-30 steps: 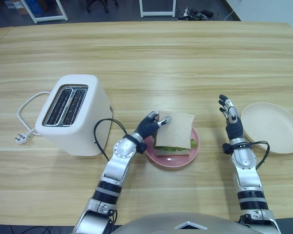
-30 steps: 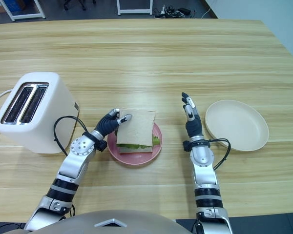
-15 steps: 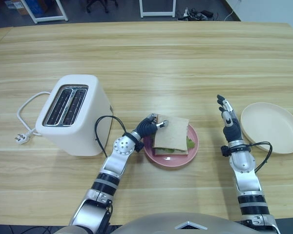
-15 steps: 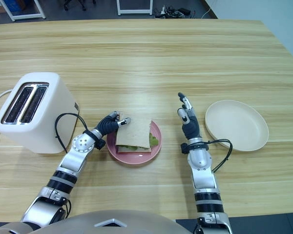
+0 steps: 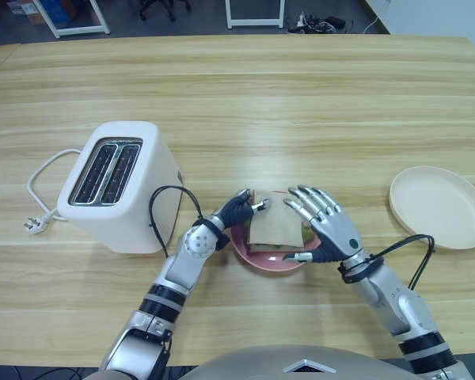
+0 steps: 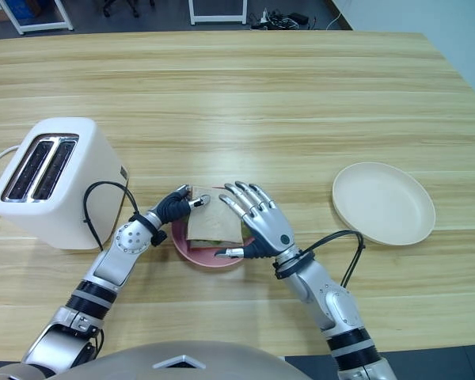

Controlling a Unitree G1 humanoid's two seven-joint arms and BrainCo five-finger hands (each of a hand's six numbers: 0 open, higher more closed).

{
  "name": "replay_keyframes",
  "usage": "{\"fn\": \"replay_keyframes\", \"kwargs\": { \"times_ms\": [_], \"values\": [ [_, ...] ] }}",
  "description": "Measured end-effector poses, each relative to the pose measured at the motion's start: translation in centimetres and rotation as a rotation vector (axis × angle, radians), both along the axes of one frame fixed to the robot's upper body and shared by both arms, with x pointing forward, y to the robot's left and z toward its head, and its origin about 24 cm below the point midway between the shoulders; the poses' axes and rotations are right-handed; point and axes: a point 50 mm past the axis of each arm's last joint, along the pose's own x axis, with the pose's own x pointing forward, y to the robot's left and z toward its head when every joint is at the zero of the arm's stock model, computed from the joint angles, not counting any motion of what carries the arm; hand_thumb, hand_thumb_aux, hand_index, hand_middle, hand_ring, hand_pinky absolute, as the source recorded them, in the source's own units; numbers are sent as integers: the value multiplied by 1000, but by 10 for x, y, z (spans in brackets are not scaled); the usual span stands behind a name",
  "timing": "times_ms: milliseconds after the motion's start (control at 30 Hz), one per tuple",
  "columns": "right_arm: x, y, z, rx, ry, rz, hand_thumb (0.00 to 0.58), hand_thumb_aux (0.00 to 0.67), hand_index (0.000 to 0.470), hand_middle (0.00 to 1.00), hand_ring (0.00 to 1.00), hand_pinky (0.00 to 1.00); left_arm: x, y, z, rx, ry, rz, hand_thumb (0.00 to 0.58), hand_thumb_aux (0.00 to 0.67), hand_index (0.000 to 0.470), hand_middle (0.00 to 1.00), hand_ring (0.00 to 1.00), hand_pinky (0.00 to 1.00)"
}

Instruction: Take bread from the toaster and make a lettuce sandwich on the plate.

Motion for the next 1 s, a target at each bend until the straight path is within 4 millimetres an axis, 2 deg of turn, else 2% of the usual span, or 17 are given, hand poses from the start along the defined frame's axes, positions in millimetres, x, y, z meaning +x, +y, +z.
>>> {"fn": "replay_keyframes", "kwargs": {
  "times_ms": [167,400,433,467,500,533,567,600,633,667,700,733,833,900,1000],
  "values": [
    [-3,9,-14,-77,19,36,0,0,0,0,0,0,-1,0,0,16,-4,5,580,670,470,1000,1000,1000],
    [-11,24,-23,-174,33,103,0,0,0,0,0,0,-1,3,-1,59,-14,24,580,659,463,1000,1000,1000],
    [-12,26,-26,-193,37,115,0,0,0,0,0,0,0,4,-2,68,-15,31,547,510,358,1000,1000,1000],
    [-12,28,-29,-212,43,125,0,0,0,0,0,0,0,5,-2,83,-22,38,514,444,311,980,980,980],
    [-9,31,-34,-245,44,135,0,0,0,0,0,0,0,5,-3,100,-41,58,458,363,254,847,847,847],
    [-7,33,-36,-257,48,140,0,0,0,0,0,0,1,6,-4,132,-59,66,468,376,264,706,706,706],
    [-4,35,-37,-266,47,143,0,0,0,0,0,0,1,7,-5,161,-79,82,474,384,269,651,651,651],
    [-2,36,-38,-274,45,145,0,0,0,0,0,0,1,9,-6,180,-94,93,456,360,253,408,408,408],
    [0,37,-39,-281,46,147,0,0,0,0,0,0,1,10,-6,203,-112,103,456,360,253,380,380,380],
    [2,39,-40,-284,46,146,0,0,0,0,0,0,1,12,-6,226,-135,114,445,347,243,220,220,220],
    [3,40,-40,-284,46,144,0,0,0,0,0,0,2,13,-6,241,-154,122,187,118,83,0,0,0],
    [4,41,-41,-285,45,141,0,0,0,0,0,0,2,14,-5,255,-170,130,0,0,0,0,0,0],
    [9,43,-42,-288,50,130,0,0,0,0,0,0,2,19,-5,330,-239,162,0,0,0,0,0,0],
    [10,45,-43,-292,51,127,0,0,0,0,0,0,2,19,1,400,-347,207,0,0,0,0,0,0],
    [12,47,-43,-293,53,130,0,0,0,0,0,0,4,17,36,447,-719,342,0,0,0,0,0,0]
  ]
}}
